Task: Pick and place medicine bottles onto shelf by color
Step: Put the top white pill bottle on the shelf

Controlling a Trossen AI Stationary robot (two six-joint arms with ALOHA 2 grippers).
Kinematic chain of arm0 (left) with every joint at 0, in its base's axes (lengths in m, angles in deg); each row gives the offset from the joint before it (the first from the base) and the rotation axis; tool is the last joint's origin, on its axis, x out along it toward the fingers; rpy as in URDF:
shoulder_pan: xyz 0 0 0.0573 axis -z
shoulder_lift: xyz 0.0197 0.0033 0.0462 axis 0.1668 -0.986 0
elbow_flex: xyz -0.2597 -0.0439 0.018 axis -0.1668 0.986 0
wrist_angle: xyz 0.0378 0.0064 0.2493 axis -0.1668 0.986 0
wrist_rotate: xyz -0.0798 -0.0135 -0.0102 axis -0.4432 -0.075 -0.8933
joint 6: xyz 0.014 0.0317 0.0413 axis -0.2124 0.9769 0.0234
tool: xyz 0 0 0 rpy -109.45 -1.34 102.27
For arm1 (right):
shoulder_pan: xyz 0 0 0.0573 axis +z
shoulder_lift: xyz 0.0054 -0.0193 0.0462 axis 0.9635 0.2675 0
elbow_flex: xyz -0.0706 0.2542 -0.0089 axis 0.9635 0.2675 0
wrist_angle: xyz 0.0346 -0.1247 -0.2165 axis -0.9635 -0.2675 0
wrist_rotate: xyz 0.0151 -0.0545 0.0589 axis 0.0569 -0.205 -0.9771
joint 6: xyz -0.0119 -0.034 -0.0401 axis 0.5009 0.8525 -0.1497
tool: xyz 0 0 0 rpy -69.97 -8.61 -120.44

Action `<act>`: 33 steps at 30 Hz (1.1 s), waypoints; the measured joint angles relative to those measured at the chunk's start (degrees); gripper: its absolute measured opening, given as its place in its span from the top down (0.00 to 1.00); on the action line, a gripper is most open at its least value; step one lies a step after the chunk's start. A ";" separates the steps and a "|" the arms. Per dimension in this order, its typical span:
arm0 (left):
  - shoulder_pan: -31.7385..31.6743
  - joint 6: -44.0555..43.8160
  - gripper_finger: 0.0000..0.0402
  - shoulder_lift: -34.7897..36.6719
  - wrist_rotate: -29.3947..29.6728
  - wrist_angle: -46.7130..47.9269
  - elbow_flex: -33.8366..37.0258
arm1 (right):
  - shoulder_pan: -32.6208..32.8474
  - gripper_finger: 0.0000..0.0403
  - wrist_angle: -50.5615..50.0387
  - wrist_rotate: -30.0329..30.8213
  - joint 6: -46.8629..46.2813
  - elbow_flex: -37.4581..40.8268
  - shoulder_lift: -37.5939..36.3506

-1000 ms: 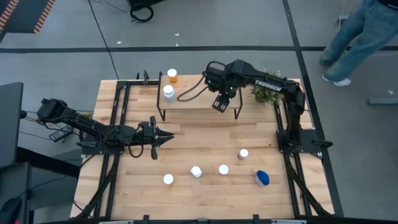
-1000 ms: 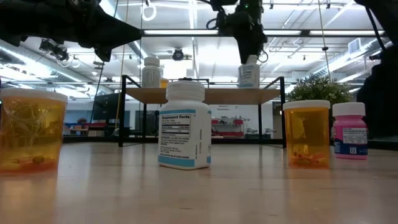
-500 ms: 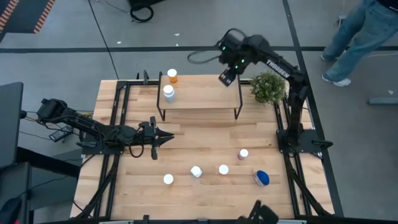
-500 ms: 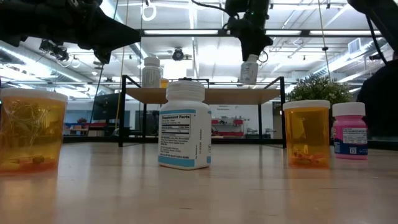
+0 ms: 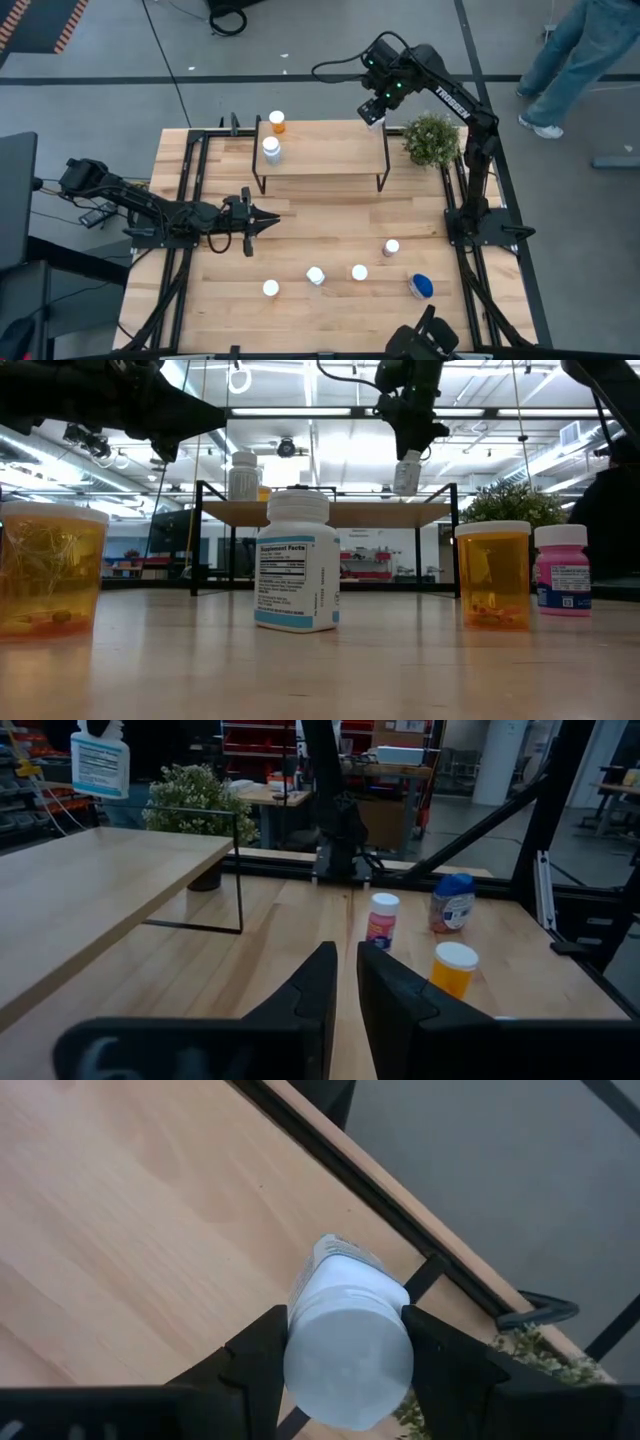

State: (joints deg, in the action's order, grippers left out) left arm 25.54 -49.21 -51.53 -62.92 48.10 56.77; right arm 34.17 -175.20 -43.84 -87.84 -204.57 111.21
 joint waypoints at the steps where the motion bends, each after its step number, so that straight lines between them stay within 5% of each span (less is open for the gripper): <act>1: -0.01 0.02 0.88 0.00 0.02 0.00 0.00 | 0.17 0.54 0.02 0.00 -0.37 0.02 0.01; 11: 0.00 0.00 0.86 0.00 0.00 -0.02 0.00 | 0.35 0.54 0.02 0.04 -6.06 0.04 0.02; 33: 0.08 -0.07 0.88 0.00 0.00 -0.02 0.00 | 1.31 0.54 3.80 1.68 -3.41 3.34 0.29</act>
State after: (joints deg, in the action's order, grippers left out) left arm 25.61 -49.27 -51.53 -62.92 48.08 56.77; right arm 35.48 -171.40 -42.15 -91.25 -201.23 111.50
